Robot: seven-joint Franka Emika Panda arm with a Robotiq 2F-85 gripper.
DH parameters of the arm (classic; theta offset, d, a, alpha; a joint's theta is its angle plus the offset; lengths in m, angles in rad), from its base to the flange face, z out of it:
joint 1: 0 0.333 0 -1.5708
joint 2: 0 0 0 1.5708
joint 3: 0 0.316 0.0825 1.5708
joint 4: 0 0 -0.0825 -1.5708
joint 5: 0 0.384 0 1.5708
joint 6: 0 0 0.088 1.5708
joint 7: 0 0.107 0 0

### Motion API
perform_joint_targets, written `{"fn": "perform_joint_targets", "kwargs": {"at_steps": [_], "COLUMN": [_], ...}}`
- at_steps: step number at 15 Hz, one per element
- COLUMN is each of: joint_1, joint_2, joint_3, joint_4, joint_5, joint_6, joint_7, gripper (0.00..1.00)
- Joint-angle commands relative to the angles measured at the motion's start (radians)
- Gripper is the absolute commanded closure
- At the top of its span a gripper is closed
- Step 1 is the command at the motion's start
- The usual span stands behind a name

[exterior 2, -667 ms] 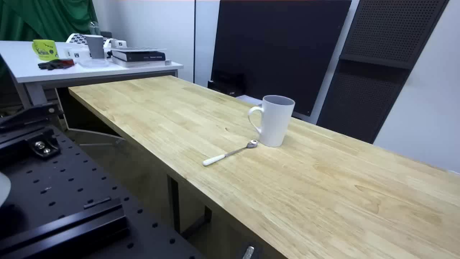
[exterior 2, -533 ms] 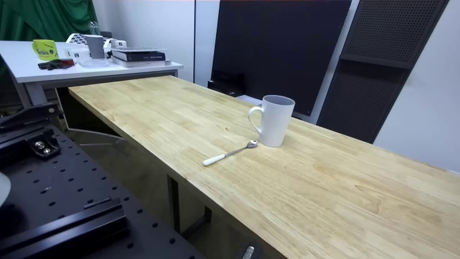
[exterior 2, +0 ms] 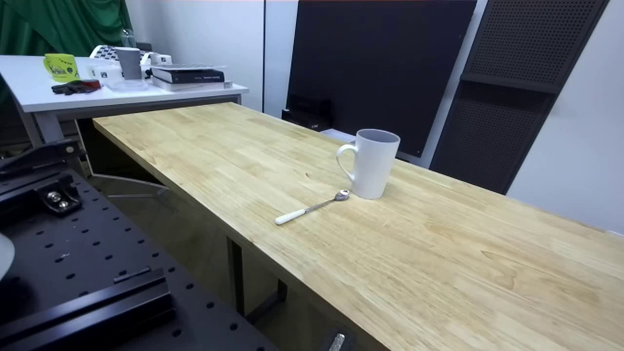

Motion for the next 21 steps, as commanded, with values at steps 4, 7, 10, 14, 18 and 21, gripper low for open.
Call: {"fn": "perform_joint_targets", "kwargs": {"at_steps": [4,7,10,14,18,21], "joint_1": [-0.030,-0.050,-0.061,-0.076,-0.063,-0.072], "joint_2": [0.042,0.099,0.154,0.215,0.288,0.379], "joint_3": [0.002,-0.005,-0.010,-0.019,-0.036,-0.039], "joint_4": [0.007,-0.001,-0.035,-0.121,-0.211,-0.226], "joint_5": [-0.023,-0.039,-0.039,-0.046,-0.033,-0.051], "joint_6": [0.046,0.132,0.256,0.425,0.567,0.658], "joint_7": [-0.010,-0.010,-0.020,-0.024,-0.061,-0.081], "gripper": [0.00,0.00,0.00,0.00,0.00,0.00]}}
